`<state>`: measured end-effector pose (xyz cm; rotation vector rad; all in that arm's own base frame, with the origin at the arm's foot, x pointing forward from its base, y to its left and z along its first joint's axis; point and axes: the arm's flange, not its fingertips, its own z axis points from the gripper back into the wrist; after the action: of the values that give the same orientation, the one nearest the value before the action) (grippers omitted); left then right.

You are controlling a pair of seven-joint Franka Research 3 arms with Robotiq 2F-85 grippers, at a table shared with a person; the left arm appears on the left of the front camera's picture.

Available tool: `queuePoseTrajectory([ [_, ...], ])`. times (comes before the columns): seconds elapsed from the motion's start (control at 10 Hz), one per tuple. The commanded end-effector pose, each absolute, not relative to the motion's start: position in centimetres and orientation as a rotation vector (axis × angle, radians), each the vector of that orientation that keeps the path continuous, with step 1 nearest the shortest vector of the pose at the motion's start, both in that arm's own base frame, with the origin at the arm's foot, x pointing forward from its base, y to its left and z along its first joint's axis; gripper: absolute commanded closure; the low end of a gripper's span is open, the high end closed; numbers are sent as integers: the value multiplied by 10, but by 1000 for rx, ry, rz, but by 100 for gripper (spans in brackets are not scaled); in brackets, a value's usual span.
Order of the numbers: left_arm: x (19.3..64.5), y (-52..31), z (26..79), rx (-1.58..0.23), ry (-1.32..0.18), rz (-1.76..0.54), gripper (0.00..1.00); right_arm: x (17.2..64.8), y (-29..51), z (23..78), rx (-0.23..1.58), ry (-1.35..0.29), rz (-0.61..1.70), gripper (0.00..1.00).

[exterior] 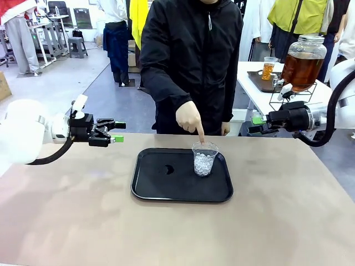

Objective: Pour the drink into the iced cup.
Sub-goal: Pick up the iced cup indicated by the human and present it to them.

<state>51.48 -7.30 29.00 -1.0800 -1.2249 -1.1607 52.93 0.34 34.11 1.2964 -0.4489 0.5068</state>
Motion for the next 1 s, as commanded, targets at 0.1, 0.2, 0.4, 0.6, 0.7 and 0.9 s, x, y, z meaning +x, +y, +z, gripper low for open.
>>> queuePoseTrajectory([
  [0.1,515,-74,292,-1072,-1224,-1163,0,530,8,346,1285,-602,650,0],
  [0.2,515,-74,292,-1072,-1224,-1163,0,528,13,347,1242,-749,765,0],
  [0.4,515,-74,292,-1072,-1224,-1163,0,528,21,338,1163,-871,902,0],
  [0.6,515,-74,292,-1072,-1224,-1163,0,523,28,320,1081,-976,1072,0],
  [0.7,515,-74,292,-1072,-1224,-1163,0,520,32,308,1045,-1047,1118,0],
  [0.9,515,-74,292,-1072,-1224,-1163,0,518,41,287,978,-1068,1194,0],
])
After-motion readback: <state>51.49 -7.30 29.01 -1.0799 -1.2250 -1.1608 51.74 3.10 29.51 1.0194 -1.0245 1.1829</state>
